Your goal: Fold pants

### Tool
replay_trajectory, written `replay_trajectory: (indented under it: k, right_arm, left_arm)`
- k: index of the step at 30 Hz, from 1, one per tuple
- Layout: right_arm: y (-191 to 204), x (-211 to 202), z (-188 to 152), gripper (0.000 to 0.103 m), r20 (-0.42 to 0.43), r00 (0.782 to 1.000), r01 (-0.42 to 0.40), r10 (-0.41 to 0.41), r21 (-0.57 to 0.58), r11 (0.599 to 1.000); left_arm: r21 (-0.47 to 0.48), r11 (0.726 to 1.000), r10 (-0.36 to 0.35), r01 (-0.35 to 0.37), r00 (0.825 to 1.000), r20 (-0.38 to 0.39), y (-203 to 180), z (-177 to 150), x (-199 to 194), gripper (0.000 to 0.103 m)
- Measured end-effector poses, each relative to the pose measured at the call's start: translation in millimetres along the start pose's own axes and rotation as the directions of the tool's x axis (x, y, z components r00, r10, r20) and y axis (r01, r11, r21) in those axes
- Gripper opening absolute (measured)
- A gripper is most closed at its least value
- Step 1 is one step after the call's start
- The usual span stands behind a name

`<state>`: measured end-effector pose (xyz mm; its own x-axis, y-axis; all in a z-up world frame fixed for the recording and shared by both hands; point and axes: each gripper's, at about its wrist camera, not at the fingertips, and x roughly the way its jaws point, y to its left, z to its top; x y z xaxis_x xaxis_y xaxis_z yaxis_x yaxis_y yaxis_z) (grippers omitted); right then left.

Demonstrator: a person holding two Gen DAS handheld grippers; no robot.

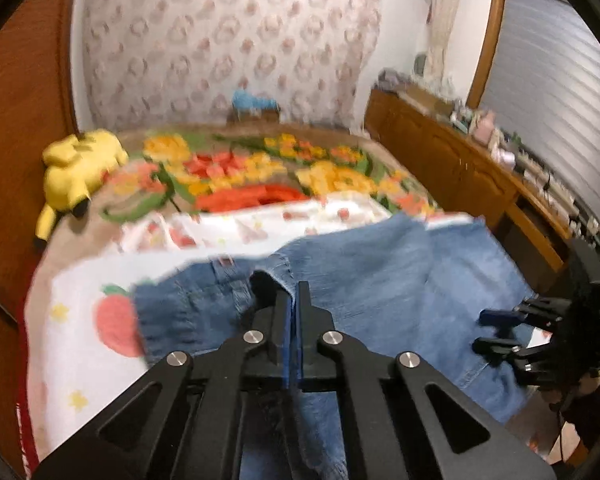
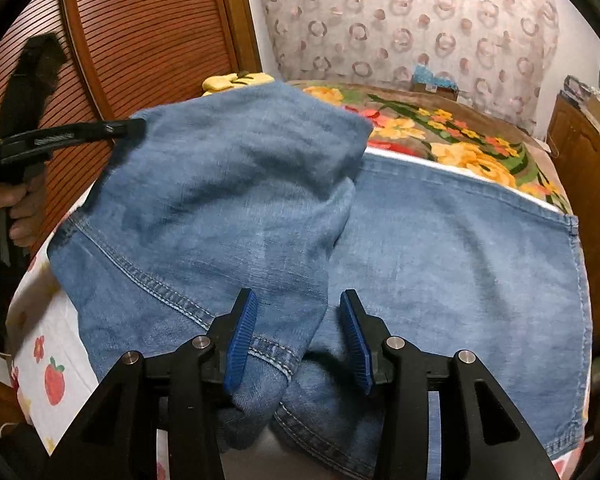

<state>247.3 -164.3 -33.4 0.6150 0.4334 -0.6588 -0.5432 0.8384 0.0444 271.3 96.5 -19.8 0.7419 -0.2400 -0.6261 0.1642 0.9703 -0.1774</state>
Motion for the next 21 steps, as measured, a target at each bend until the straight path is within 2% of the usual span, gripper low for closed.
replay_trajectory:
  k: [5, 8, 14, 17, 19, 21]
  right_arm:
    - [4.9, -5.5, 0.2, 0.045, 0.030, 1.000, -0.004, 0.004, -0.003, 1.000]
    - [10.2, -4.7, -3.5, 0.045, 0.036, 0.999, -0.013, 0.014, -0.016, 1.000]
    - [15.2, -2.3, -10.9, 0.045, 0.027, 0.999, -0.027, 0.028, -0.037, 0.999]
    - [11.8, -2.8, -6.2, 0.045, 0.020, 0.999, -0.025, 0.026, -0.041, 0.999]
    - [11.2, -3.5, -2.9, 0.045, 0.018, 1.000, -0.020, 0.021, -0.042, 0.999]
    - [12.2, -3.3, 0.1, 0.045, 0.016, 1.000, -0.015, 0.016, -0.040, 0.999]
  left_arm:
    - [-0.014, 0.999, 0.052, -0.051, 0.992, 0.114, 10.9, 17.2, -58.2, 0.002]
    - [-0.019, 0.993, 0.118, -0.116, 0.982, 0.146, 21.9, 24.6, -76.8, 0.002]
    - [-0.026, 0.985, 0.171, -0.170, 0.984, 0.049, 43.1, 14.9, -52.9, 0.003]
    - [-0.023, 0.982, 0.187, -0.187, 0.982, -0.018, 46.2, 2.9, -35.0, 0.013]
    - [-0.018, 0.980, 0.197, -0.198, 0.979, -0.043, 45.6, -5.2, -28.2, 0.036]
    - [-0.020, 0.982, 0.188, -0.189, 0.981, -0.057, 45.1, -12.4, -24.1, 0.048]
